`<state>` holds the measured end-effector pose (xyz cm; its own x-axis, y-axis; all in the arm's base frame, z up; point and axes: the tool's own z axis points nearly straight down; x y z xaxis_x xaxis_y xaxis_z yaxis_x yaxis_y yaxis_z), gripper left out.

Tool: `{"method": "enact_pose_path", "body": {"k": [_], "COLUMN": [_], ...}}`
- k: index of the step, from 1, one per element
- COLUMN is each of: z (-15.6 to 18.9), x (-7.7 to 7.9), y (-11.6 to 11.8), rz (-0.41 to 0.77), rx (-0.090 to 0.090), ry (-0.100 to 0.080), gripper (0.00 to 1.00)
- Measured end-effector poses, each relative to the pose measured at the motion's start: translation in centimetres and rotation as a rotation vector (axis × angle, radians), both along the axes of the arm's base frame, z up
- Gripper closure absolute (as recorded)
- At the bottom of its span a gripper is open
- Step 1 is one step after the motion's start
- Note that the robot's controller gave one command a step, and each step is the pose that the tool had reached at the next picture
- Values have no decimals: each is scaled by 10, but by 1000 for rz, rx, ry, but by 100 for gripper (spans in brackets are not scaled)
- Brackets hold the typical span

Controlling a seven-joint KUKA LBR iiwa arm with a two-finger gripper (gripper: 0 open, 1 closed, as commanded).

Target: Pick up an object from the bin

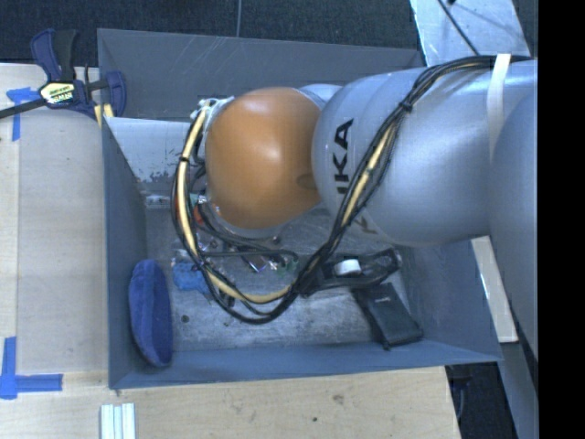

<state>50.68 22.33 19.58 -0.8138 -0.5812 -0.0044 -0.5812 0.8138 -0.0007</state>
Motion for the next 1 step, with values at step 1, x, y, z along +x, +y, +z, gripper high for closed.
{"method": "enact_pose_path", "body": {"k": [1], "z": [-1], "x": [-19], "y": [-30], "rz": [304], "rx": [-3], "ry": [3], "gripper": [100]}}
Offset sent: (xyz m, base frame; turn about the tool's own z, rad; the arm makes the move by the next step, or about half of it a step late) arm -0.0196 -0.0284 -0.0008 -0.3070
